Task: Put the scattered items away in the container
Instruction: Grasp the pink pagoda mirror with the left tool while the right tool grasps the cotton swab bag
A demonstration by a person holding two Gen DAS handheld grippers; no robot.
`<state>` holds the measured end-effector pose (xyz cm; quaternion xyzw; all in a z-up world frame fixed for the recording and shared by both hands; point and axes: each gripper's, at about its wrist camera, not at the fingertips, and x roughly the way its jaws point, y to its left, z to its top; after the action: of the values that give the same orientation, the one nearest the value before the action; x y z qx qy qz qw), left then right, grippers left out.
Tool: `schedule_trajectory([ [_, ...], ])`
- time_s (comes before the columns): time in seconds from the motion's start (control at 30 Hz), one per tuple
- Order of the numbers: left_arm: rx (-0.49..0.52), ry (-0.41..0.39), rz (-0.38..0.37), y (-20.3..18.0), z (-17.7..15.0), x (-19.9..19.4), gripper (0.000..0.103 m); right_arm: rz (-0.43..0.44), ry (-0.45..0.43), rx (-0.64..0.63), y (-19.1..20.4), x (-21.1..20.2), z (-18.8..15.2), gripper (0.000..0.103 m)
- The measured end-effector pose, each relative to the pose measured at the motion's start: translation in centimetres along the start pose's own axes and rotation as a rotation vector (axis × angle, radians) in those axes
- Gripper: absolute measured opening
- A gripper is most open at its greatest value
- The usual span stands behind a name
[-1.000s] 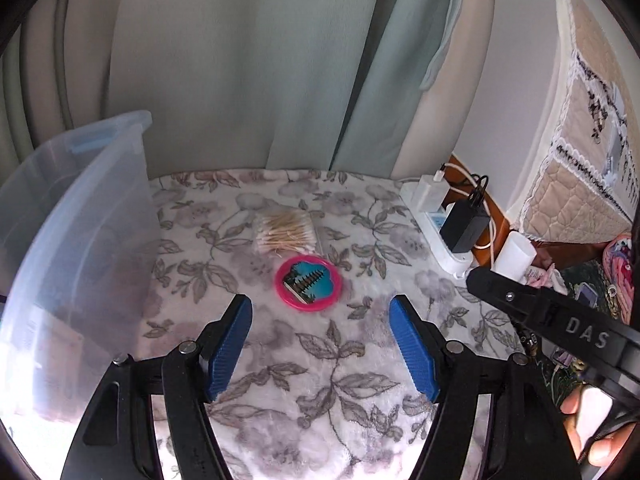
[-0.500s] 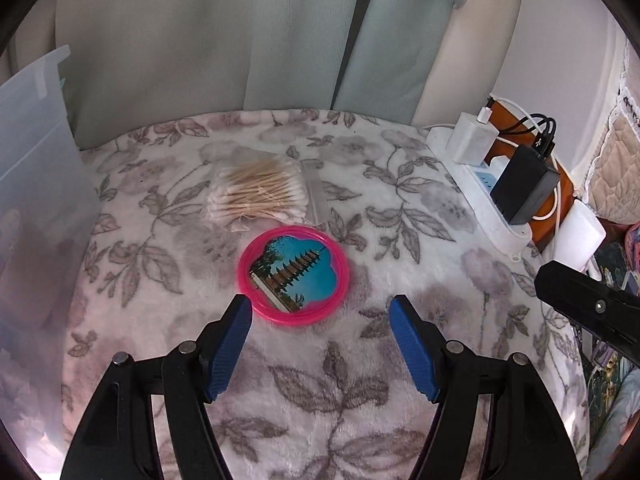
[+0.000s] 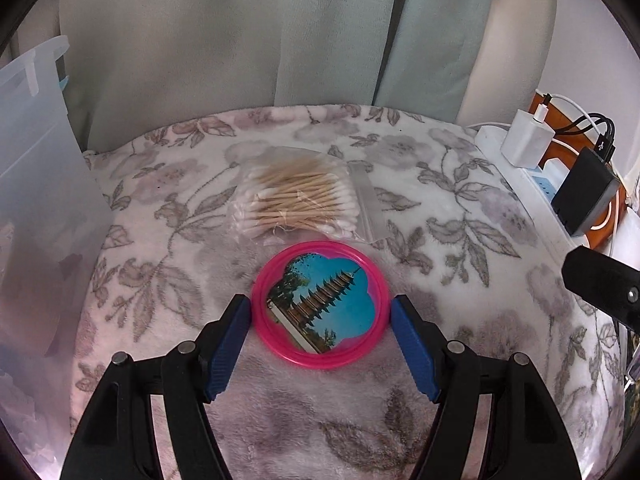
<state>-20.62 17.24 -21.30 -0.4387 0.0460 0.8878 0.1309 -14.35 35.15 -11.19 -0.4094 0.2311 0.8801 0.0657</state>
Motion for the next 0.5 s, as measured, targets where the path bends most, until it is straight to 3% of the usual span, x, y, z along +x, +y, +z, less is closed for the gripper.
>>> schedule_trajectory([
  [0.2, -0.059, 0.005, 0.017, 2.9, -0.1, -0.5, 0.073, 0.062, 0.023, -0.047, 2.3, 2.4, 0.4, 0.051],
  [0.5, -0.156, 0.009, 0.107, 7.5, -0.8, -1.3, 0.073, 0.137, 0.077, -0.079, 5.1, 6.7, 0.8, 0.051],
])
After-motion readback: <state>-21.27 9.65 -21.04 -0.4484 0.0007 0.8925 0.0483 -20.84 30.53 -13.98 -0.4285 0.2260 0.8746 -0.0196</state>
